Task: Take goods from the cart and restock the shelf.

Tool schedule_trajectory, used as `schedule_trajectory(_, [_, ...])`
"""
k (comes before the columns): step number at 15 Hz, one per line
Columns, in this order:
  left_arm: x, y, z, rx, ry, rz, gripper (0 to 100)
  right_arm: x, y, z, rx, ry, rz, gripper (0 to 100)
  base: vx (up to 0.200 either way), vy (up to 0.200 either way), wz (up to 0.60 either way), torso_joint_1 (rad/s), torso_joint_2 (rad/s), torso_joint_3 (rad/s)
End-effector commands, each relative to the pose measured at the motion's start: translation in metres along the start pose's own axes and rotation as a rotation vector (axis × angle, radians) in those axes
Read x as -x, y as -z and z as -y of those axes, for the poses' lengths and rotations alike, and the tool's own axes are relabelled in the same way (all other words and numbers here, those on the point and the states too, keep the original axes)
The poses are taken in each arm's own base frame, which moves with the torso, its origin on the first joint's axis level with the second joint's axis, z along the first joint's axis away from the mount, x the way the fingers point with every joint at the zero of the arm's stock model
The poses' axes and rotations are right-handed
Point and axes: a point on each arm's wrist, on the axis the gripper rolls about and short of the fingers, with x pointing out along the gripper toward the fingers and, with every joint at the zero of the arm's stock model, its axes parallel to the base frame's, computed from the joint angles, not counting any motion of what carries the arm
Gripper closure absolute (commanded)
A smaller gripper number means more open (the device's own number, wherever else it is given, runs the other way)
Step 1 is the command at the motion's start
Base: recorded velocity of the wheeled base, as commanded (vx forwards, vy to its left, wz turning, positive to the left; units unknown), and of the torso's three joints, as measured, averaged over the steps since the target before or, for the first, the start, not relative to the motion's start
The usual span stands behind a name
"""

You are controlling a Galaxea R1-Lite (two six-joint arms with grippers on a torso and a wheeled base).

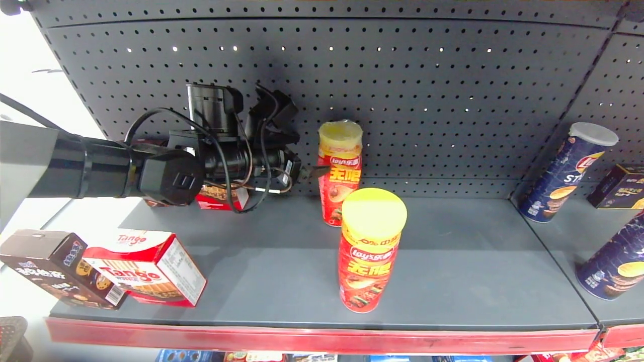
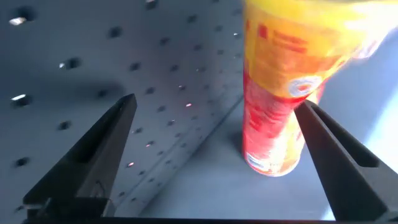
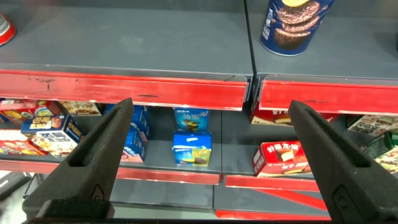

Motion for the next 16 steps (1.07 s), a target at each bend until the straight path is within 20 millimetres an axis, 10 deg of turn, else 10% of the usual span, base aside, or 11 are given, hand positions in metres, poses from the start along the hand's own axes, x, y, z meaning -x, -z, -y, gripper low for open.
schedule_trajectory(1, [-0.001, 0.001, -0.003, 0.001, -0.011, -0.003, 0, 0.000, 0.000, 0.000, 0.001, 0.000, -0.002, 0, 0.000, 0.000, 0.00, 0.000, 0.00, 0.000])
schedule_trajectory(16, [0.035, 0.004, 0.014, -0.109, -0.139, -0.120, 0, 0.000, 0.000, 0.000, 0.001, 0.000, -0.002, 0, 0.000, 0.000, 0.00, 0.000, 0.00, 0.000])
